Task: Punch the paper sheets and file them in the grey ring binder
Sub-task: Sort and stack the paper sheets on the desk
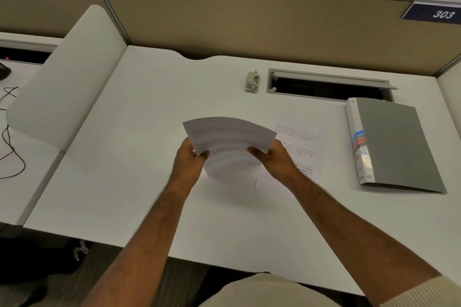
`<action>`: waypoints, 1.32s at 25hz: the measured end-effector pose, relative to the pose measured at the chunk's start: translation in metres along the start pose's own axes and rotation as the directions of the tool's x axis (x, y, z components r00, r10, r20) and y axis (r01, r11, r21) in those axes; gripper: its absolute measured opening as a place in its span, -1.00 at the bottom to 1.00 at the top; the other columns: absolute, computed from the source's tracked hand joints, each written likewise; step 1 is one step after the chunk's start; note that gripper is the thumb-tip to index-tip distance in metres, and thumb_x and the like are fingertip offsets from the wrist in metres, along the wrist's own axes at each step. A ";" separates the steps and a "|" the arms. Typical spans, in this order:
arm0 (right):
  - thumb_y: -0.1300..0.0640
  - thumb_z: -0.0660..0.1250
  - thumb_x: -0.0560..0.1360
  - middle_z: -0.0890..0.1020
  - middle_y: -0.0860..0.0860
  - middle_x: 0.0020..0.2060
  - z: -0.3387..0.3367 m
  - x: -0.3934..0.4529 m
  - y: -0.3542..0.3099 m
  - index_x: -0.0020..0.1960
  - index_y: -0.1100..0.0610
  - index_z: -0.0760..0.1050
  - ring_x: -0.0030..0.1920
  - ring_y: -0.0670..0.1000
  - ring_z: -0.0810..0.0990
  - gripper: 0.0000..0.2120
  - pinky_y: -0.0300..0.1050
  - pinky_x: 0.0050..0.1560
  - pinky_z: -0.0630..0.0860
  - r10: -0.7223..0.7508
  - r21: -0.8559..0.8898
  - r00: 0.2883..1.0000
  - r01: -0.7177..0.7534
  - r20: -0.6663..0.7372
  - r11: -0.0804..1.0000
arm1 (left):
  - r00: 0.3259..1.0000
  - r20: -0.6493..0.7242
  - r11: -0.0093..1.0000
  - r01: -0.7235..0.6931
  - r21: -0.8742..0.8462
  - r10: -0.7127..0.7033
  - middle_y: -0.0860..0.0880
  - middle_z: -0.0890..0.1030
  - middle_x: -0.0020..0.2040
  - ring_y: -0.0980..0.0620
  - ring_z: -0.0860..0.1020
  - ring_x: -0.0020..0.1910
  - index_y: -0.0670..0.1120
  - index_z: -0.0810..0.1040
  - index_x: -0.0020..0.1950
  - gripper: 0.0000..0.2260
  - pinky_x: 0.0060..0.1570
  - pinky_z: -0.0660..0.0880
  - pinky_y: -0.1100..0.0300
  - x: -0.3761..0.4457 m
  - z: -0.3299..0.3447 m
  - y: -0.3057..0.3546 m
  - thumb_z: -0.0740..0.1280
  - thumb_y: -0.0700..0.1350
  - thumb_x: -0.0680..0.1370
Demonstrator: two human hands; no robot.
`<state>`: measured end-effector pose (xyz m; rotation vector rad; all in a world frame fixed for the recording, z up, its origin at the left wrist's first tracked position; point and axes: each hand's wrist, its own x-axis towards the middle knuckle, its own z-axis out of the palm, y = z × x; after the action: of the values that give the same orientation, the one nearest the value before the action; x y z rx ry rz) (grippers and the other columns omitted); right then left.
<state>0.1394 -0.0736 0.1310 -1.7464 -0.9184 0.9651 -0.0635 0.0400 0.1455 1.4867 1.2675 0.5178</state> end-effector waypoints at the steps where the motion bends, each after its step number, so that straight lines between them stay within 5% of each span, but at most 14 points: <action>1: 0.12 0.38 0.59 0.61 -0.26 0.03 0.000 0.000 0.001 0.25 -0.05 0.50 0.00 -0.40 0.57 -0.75 -0.44 0.01 0.50 0.000 0.002 1.000 0.000 0.001 1.000 | 1.000 0.004 1.000 0.010 -0.001 -0.010 0.07 0.64 0.14 0.10 0.60 0.06 0.02 0.50 0.32 -0.67 0.10 0.58 0.14 0.001 0.001 -0.002 0.38 -0.26 0.60; 7: 0.06 0.36 0.61 0.64 -0.24 0.03 -0.003 0.004 0.002 0.26 -0.08 0.52 -0.01 -0.35 0.60 -0.77 -0.44 -0.04 0.53 -0.012 -0.008 0.999 0.012 -0.037 1.000 | 0.999 0.001 0.998 -0.047 0.028 0.047 0.11 0.64 0.09 0.14 0.61 0.05 0.01 0.54 0.29 -0.72 -0.11 0.50 0.40 0.010 0.004 0.000 0.39 -0.21 0.61; 14: 0.10 0.37 0.60 0.64 -0.26 0.03 0.000 -0.004 0.022 0.29 -0.05 0.54 -0.01 -0.31 0.61 -0.73 -0.44 -0.06 0.53 0.038 -0.008 0.998 -0.038 -0.056 0.999 | 0.998 0.028 0.998 -0.055 0.033 0.054 0.17 0.61 0.09 0.20 0.58 0.07 0.03 0.48 0.35 -0.68 -0.11 0.47 0.45 0.004 0.013 -0.008 0.37 -0.20 0.62; 26: 0.11 0.36 0.61 0.61 -0.31 -0.03 -0.001 -0.011 0.017 0.12 -0.23 0.48 -0.04 -0.36 0.60 -0.77 -0.45 -0.12 0.54 0.041 0.031 0.995 -0.039 -0.087 0.999 | 0.997 0.045 0.997 -0.060 -0.039 0.061 0.10 0.58 0.16 0.10 0.59 0.11 0.06 0.41 0.42 -0.64 -0.07 0.60 0.31 0.001 0.023 -0.007 0.32 -0.18 0.66; 30: 0.08 0.37 0.60 0.64 -0.27 0.01 -0.018 -0.016 0.020 0.17 -0.15 0.51 -0.03 -0.27 0.64 -0.81 -0.35 -0.11 0.60 0.023 0.057 0.993 -0.017 -0.116 0.998 | 0.994 0.084 0.996 -0.070 -0.056 0.074 0.09 0.60 0.17 0.04 0.64 0.10 0.08 0.43 0.34 -0.70 -0.02 0.67 0.14 0.001 0.036 0.001 0.35 -0.13 0.64; 33: 0.07 0.39 0.59 0.65 -0.21 0.06 -0.033 -0.023 0.024 0.25 -0.09 0.50 0.00 -0.21 0.67 -0.75 -0.31 -0.11 0.62 0.035 0.095 0.989 -0.022 -0.143 0.995 | 0.991 0.118 0.997 -0.064 -0.053 0.070 0.09 0.61 0.18 0.05 0.66 0.08 0.06 0.42 0.30 -0.73 -0.11 0.67 0.21 0.000 0.050 0.007 0.36 -0.11 0.64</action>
<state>0.1639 -0.1131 0.1226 -1.7297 -0.7461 0.8733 -0.0187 0.0194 0.1347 1.5003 1.1073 0.4924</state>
